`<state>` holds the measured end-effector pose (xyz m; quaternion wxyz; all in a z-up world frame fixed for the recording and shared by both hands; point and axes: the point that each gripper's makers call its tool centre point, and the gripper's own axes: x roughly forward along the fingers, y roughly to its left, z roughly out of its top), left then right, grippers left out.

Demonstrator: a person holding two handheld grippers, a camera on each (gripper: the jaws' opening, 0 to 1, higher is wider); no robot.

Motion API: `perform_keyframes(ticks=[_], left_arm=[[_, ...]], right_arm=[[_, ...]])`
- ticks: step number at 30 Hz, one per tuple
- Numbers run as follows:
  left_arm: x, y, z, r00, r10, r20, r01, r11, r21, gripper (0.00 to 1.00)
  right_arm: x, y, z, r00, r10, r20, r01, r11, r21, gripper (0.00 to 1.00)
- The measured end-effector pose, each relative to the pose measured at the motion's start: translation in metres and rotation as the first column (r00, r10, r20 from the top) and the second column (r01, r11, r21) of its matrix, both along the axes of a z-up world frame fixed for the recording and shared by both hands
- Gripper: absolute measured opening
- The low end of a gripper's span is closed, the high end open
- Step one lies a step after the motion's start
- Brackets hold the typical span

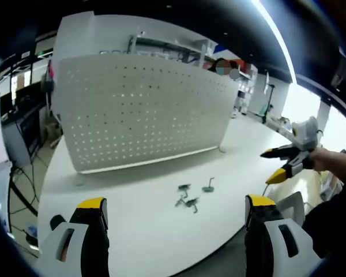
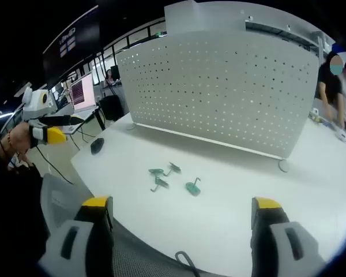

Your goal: Insert the hook assembly into the mounting plate slot until the hook locks in place.

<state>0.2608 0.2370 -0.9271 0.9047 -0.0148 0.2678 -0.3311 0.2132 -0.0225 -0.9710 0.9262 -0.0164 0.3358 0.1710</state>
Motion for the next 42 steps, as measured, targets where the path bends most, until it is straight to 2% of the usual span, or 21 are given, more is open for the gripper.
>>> perform_keyframes(ticks=[8, 12, 21, 27, 31, 42], left_arm=[[0.0005, -0.0011, -0.0002, 1.0, -0.007, -0.001, 0.008, 1.0, 0.011, 1.0], [0.002, -0.0018, 0.0031, 1.0, -0.001, 0.008, 0.001, 1.0, -0.008, 1.0], [-0.0024, -0.0004, -0.0004, 1.0, -0.013, -0.006, 0.013, 1.0, -0.001, 1.0], [-0.002, -0.001, -0.0005, 1.0, -0.018, 0.003, 0.017, 1.0, 0.017, 1.0], [-0.0017, -0.0022, 0.0, 1.0, -0.016, 0.002, 0.016, 1.0, 0.007, 1.0], [-0.0018, -0.0048, -0.0003, 1.0, -0.018, 0.003, 0.018, 1.0, 0.008, 1.0]], right_arm=[[0.0008, -0.0051, -0.0002, 1.0, -0.013, -0.001, 0.013, 1.0, -0.007, 0.98], [0.0027, -0.0021, -0.0015, 1.0, -0.014, -0.007, 0.014, 1.0, 0.005, 0.98], [0.0062, 0.0018, -0.0006, 1.0, 0.0, -0.01, 0.0, 1.0, 0.005, 0.98], [0.0039, 0.0, 0.0005, 1.0, -0.005, -0.011, 0.005, 1.0, 0.008, 0.98], [0.0001, 0.0002, -0.0016, 1.0, 0.003, -0.031, -0.003, 1.0, 0.007, 0.98], [0.0003, -0.0049, 0.005, 0.999, -0.037, -0.011, 0.037, 0.998, 0.042, 0.99]])
